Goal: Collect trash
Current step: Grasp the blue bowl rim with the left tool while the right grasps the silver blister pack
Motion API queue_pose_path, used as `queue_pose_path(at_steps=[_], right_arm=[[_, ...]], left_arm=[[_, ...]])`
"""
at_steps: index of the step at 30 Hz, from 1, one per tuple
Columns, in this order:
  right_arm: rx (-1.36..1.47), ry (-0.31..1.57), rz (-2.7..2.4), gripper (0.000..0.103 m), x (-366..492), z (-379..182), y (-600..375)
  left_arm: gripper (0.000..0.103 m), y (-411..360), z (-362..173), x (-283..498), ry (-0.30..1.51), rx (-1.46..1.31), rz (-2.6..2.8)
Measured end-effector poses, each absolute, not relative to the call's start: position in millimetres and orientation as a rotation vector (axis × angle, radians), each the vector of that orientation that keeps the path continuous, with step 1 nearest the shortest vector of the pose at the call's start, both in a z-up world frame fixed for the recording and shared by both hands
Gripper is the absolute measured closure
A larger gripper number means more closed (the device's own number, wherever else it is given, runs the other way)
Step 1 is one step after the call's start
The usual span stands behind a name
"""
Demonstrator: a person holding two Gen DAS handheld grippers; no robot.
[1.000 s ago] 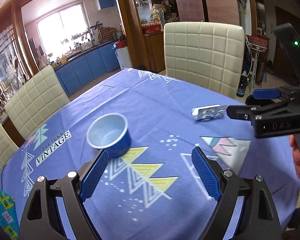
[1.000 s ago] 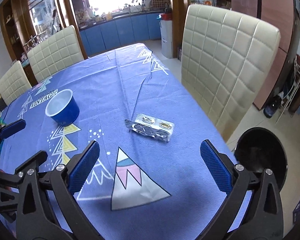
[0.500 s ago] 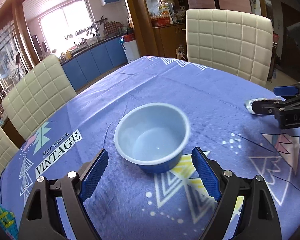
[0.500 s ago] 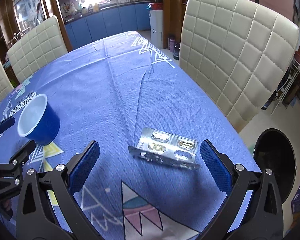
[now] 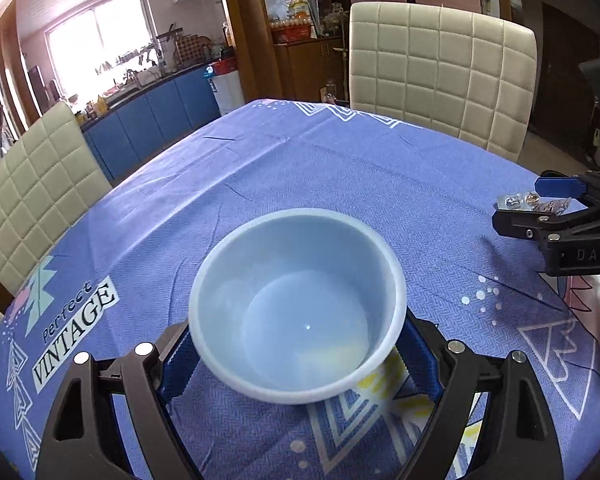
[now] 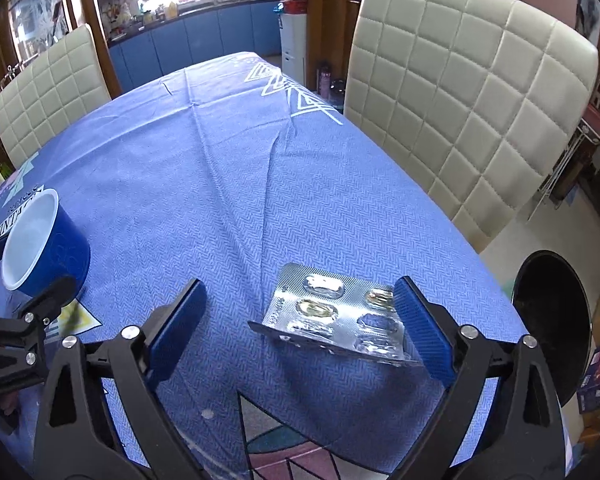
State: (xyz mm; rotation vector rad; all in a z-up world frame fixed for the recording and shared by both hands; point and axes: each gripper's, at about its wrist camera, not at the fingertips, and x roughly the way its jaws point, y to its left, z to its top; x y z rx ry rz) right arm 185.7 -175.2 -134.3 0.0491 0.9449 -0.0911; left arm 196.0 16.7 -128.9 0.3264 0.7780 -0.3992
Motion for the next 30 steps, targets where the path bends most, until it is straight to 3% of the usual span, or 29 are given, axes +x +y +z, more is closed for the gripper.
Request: queue_pose_path(at_steps=[3,5,8,13,15,22,23,30], right_arm=[[0.042,0.932,-0.106,0.032,182.7,-132.7,-177.7],[0.036,0.927,-0.113,0.035,183.1,-131.7,-180.5],[0.045,0.936,-0.102,0.061,183.9,-131.4,-183.1],[0.043,0.932,-0.094,0.063,178.4,-128.9,-181.8],[0.038,0.929,-0.081,0.077,175.2,-125.8,-181.3],[0.022,0.924,-0.048,0.089,160.1,-117.8,-184.0],[0.019,0.918,-0.040,0.096,156.9,-115.4,-184.2],[0.014,0.902,0.002,0.100,138.1,-101.3,-186.6]], left_arm=[[0.020,14.6,-129.8,196.4,0.778,0.340,-0.401],[0.024,12.2,-129.9,195.6,0.775,0.353,-0.399],[0.027,9.1,-129.8,193.5,0.767,0.374,-0.401],[0.027,2.1,-128.3,180.7,0.760,0.395,-0.402],[0.027,-1.8,-126.9,173.3,0.762,0.400,-0.413],[0.027,-15.0,-117.8,151.2,0.756,0.396,-0.430],[0.027,-16.6,-115.6,148.1,0.754,0.393,-0.431],[0.027,-30.2,-101.2,131.9,0.730,0.394,-0.451]])
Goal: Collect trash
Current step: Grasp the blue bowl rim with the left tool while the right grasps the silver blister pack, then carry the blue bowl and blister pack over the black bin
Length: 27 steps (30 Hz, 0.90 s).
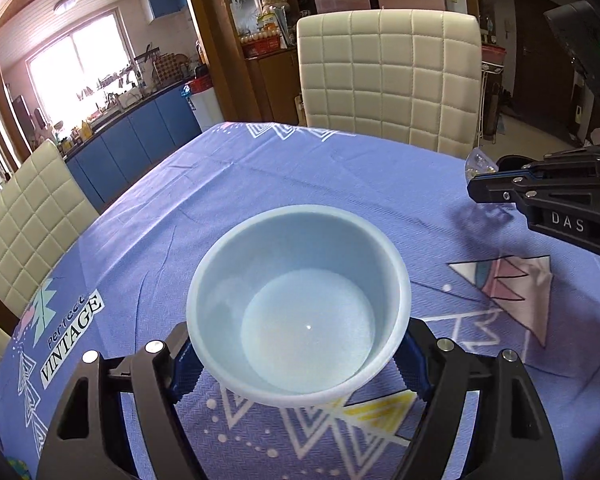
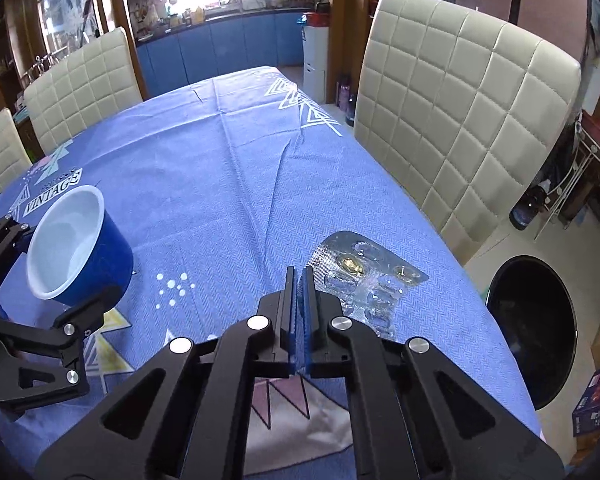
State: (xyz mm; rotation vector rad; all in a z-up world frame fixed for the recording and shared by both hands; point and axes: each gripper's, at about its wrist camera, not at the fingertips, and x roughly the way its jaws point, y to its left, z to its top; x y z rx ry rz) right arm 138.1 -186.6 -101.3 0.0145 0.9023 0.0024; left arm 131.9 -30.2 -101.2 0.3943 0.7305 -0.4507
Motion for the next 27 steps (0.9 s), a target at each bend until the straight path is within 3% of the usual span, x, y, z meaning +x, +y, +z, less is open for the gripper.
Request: queue_pose_path(at_steps=[27], right_arm=[[-0.007,0.771,0.056,0.101,83.4,-36.4,-223.3]], left_arm=[[0.027,-87.4,-64.1,91.2,0.675,0.379,-0.491]])
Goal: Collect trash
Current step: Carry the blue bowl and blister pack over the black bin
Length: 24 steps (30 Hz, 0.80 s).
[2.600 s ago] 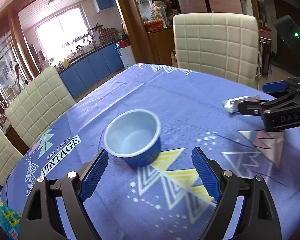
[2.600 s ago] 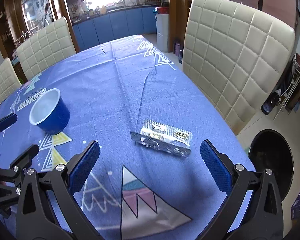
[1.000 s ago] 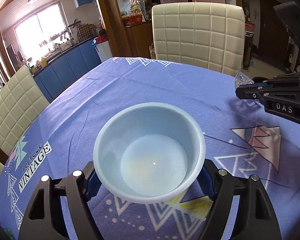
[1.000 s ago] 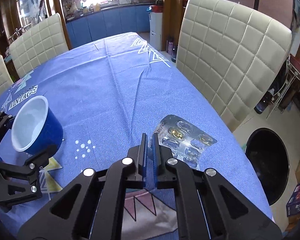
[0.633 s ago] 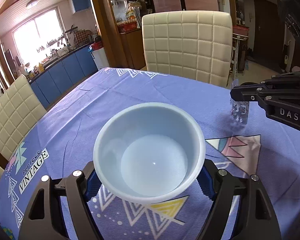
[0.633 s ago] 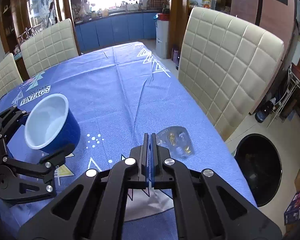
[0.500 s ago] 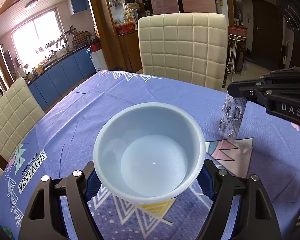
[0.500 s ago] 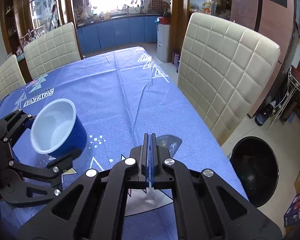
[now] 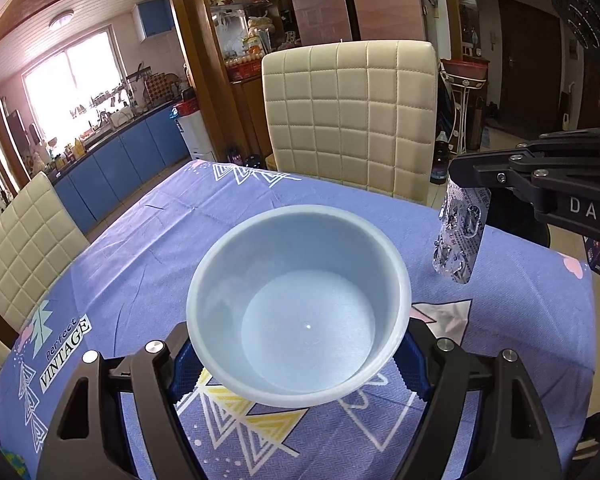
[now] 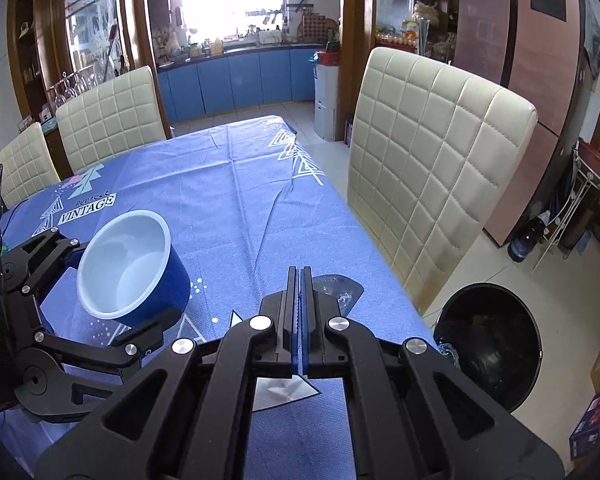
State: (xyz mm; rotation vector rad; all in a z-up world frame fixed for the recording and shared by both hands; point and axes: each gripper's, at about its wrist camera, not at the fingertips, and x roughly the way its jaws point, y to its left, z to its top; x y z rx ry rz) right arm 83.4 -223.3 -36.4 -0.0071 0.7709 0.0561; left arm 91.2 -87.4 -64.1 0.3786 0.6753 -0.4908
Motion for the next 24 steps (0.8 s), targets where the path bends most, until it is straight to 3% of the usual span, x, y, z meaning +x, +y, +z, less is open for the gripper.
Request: queue_pose_path(at_steps=[24], right_arm=[[0.030,0.758,-0.041,0.101,63.7,-31.7,-348.5]], left_arm=[[0.027,-222.8,-48.1,91.2,0.619,0.427,-0.604]])
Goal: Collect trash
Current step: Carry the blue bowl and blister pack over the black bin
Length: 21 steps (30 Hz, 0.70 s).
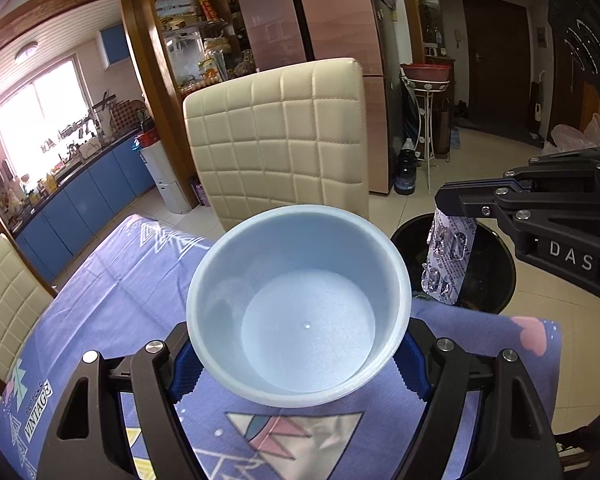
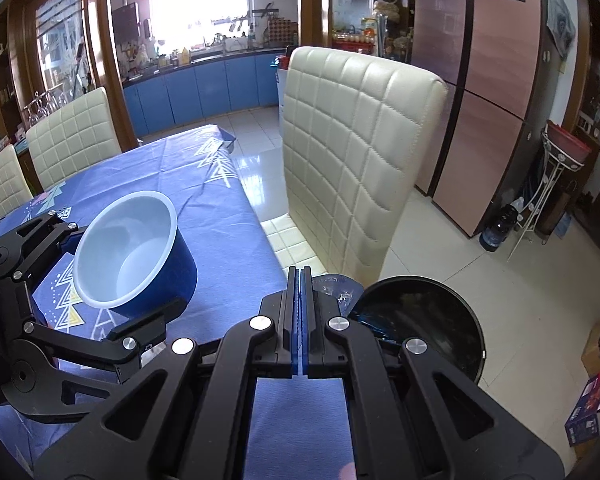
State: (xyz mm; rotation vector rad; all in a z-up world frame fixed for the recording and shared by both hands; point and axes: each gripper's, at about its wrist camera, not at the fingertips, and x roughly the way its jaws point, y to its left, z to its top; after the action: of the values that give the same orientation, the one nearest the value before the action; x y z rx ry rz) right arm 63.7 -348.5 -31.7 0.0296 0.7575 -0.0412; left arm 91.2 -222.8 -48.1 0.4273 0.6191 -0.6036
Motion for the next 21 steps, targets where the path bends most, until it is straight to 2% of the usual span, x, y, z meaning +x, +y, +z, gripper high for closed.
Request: queue_pose_path(at_steps=[21], right_arm=[[0.058,0.731,-0.127,0.101,60.4,-35.5,-441.6]], left_arm=[[0.027,-325.2,-40.7,96.5,0.569,0.489,-0.707]])
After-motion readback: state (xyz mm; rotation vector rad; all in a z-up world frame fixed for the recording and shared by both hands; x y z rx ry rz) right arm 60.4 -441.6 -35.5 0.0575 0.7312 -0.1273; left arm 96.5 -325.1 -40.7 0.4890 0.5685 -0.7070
